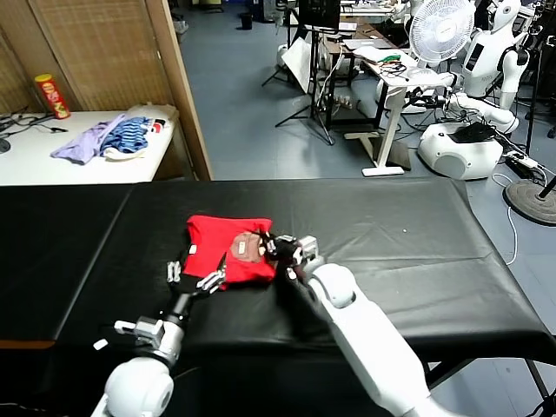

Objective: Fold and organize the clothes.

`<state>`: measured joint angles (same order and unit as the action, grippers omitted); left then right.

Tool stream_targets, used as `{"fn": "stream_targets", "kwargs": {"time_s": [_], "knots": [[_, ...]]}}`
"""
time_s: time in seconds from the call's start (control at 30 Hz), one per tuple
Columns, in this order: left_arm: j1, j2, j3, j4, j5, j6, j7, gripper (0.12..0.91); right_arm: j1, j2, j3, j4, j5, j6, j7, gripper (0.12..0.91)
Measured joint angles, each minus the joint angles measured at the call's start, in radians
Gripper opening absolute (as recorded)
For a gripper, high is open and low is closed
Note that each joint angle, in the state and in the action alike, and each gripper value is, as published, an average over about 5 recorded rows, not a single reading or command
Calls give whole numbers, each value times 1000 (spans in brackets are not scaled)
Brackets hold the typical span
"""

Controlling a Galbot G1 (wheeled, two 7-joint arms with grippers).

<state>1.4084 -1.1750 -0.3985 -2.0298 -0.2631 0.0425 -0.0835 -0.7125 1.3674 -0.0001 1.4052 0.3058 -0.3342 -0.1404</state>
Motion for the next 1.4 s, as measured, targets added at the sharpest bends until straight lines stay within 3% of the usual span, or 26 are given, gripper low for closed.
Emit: {"fn": "stream_targets", "kwargs": {"time_s": [0.13,0.27,0.4,0.53,0.73,0.97,1.07,1.3,1.4], "knots": [[-4,11,2,9,-21,13,-10,798,-45,-69,21,80,-32,27,11,430],[2,30,8,10,-45,37,-18,798,-139,-147,67,209,-66,68,53,658],[21,53,9,-10,-85,73,-47,798,-289,-215,153,367,-85,115,120,783],[57,82,-3,-48,-116,103,-79,798,-470,-237,268,520,-85,150,170,797],[156,127,-39,-131,-165,138,-113,798,-747,-224,429,711,-99,186,223,798],[313,143,-114,-224,-205,170,-130,798,-974,-182,509,876,-161,196,264,798],[373,144,-152,-254,-253,199,-141,798,-1044,-166,513,921,-164,160,288,798],[447,148,-218,-315,-385,293,-186,798,-1153,-126,499,1005,-116,-11,388,798],[449,156,-227,-328,-399,310,-191,798,-1173,-117,496,1022,-106,-49,403,798]]}}
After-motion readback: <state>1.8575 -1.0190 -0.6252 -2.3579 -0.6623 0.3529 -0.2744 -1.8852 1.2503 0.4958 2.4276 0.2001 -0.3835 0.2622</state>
